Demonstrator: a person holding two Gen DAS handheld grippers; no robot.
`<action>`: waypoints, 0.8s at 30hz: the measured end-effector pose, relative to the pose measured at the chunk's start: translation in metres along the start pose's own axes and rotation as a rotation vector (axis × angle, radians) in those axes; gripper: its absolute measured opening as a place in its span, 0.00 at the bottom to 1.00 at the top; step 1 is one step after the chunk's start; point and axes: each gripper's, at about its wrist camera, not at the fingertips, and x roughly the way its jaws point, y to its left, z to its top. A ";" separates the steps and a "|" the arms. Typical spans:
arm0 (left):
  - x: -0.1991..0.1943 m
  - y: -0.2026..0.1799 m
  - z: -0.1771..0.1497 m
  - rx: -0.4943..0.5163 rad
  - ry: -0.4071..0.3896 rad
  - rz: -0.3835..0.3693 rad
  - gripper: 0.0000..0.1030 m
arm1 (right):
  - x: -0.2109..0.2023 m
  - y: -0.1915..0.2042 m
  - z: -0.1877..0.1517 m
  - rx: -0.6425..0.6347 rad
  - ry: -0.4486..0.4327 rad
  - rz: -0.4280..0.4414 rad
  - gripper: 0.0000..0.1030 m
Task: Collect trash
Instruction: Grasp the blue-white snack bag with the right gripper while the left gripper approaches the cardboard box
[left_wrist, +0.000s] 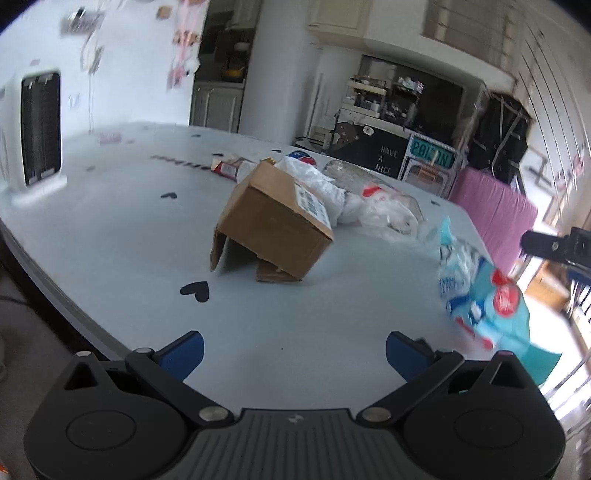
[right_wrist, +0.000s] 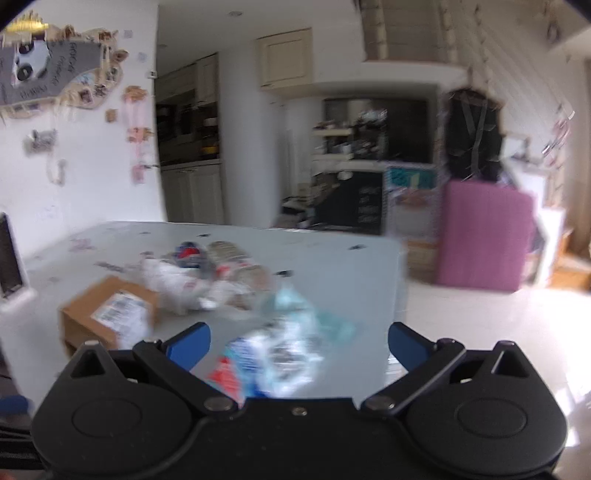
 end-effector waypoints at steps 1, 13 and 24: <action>0.002 0.003 0.002 -0.018 -0.001 -0.004 1.00 | 0.005 0.001 0.000 0.042 0.009 0.031 1.00; 0.024 0.038 0.028 -0.344 -0.094 -0.161 1.00 | 0.057 0.027 -0.023 0.316 0.192 -0.009 0.69; 0.066 0.055 0.031 -0.702 -0.109 -0.253 1.00 | 0.054 0.027 -0.045 0.241 0.237 0.016 0.30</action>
